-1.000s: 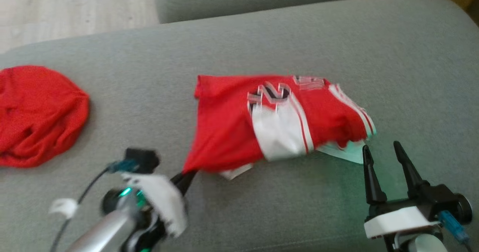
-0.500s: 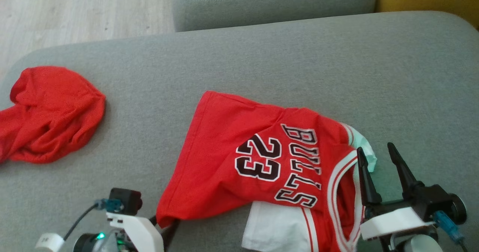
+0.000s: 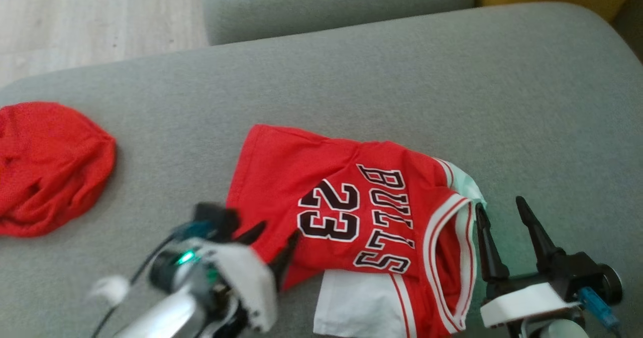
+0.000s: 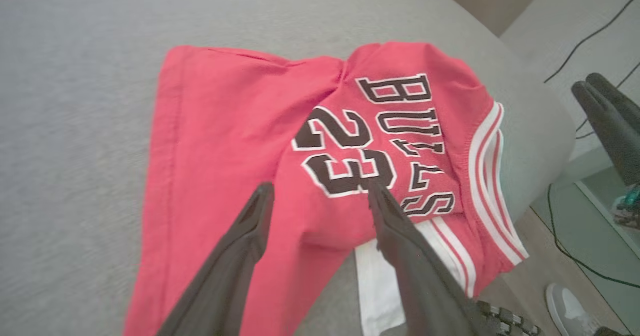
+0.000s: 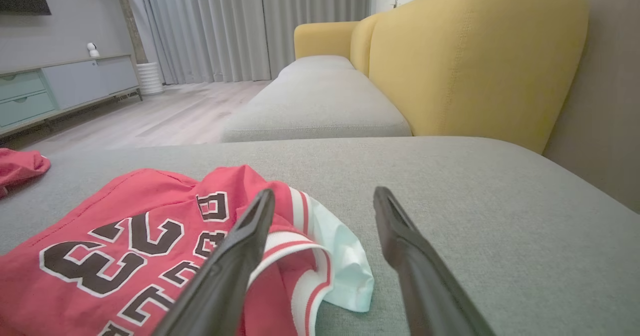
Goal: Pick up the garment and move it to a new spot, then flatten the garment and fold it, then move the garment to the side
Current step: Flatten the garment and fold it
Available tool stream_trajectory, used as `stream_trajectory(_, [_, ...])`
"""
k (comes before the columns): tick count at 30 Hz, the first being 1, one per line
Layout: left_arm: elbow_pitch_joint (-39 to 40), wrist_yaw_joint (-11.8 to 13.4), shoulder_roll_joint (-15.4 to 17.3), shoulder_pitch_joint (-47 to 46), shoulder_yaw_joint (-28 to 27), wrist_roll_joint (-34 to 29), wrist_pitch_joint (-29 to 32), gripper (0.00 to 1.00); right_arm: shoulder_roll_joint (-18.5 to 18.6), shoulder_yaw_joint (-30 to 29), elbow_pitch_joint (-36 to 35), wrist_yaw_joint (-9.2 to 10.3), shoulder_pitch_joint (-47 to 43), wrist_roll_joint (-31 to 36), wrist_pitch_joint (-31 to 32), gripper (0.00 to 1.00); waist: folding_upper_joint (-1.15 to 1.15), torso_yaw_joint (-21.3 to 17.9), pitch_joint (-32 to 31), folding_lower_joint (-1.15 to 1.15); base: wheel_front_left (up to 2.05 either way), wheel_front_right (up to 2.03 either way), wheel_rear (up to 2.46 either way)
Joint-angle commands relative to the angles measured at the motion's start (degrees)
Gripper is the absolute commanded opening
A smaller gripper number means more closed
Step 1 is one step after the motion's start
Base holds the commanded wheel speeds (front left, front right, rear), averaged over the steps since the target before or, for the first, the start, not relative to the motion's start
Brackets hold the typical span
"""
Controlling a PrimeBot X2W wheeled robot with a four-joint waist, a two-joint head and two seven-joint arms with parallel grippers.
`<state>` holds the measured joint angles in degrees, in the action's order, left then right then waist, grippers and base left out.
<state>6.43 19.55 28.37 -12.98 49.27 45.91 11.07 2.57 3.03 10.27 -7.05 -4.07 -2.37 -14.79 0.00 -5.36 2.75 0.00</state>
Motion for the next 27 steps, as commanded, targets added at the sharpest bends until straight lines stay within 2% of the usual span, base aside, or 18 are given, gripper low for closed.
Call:
stream_trajectory(1, [-1.0,-0.5,-0.6,-5.4,-1.1,-1.4,0.8,1.00,0.3,1.6,-1.9,-0.44,2.3,0.3,-0.2,1.00,0.00,-1.1,1.0,0.00,0.00,0.00,0.00])
stream_trajectory(6, [-11.0,-2.0,-6.8,-11.2,0.9,-2.2,2.0,1.00,0.3,2.1,-1.9,-0.44,3.1,0.4,-0.2,1.00,0.00,-2.9,2.6,0.00,0.00,0.00,0.00])
stream_trajectory(12, [-23.2,-3.9,-11.1,-17.8,1.8,-4.1,0.9,1.00,0.3,2.3,-2.0,-0.44,3.9,0.3,-0.2,1.00,0.00,-4.6,4.9,0.00,0.00,0.00,0.00])
stream_trajectory(16, [-29.8,-6.0,-14.4,-21.4,1.8,-3.8,-0.2,1.00,0.3,2.7,-2.0,-0.44,4.8,0.2,-0.2,1.00,0.00,-5.3,6.4,0.00,0.00,0.00,0.00])
stream_trajectory(17, [-31.5,-6.5,-15.1,-22.2,2.0,-3.8,-0.2,0.91,0.3,2.8,-2.0,-0.44,5.0,0.2,-0.2,1.00,0.00,-5.4,6.6,0.00,0.00,0.00,0.00])
stream_trajectory(18, [-33.3,-7.2,-15.7,-23.0,2.4,-4.0,-0.1,0.61,0.3,3.0,-1.9,-0.44,5.3,0.1,-0.2,1.00,0.00,-5.6,6.8,0.00,0.00,0.00,0.00])
stream_trajectory(19, [-35.0,-7.8,-16.4,-23.6,2.6,-3.9,0.0,0.41,0.3,3.2,-1.9,-0.44,5.5,0.1,-0.2,1.00,0.00,-5.8,7.0,0.00,0.00,0.00,0.00])
stream_trajectory(20, [-36.7,-8.2,-16.9,-24.3,2.8,-4.0,-0.1,0.33,0.3,3.4,-1.8,-0.44,5.7,0.1,-0.2,1.00,0.00,-6.0,7.1,0.00,0.00,0.00,0.00])
stream_trajectory(21, [-38.5,-8.6,-17.4,-25.0,3.1,-4.2,-0.2,0.14,0.3,3.5,-1.7,-0.44,6.0,0.1,-0.2,1.00,0.00,-6.2,7.3,0.00,0.00,0.00,0.00])
stream_trajectory(22, [-40.1,-9.0,-17.8,-25.5,3.2,-4.2,-0.4,0.00,0.3,3.7,-1.6,-0.44,6.2,0.0,-0.2,1.00,0.00,-6.5,7.3,0.00,0.00,0.00,0.00])
stream_trajectory(27, [-45.0,-11.6,-19.7,-27.6,2.8,-3.6,-2.9,0.00,0.3,3.7,-1.4,-0.44,6.7,-0.3,-0.2,1.00,0.00,-7.5,7.4,0.00,0.00,0.00,0.00])
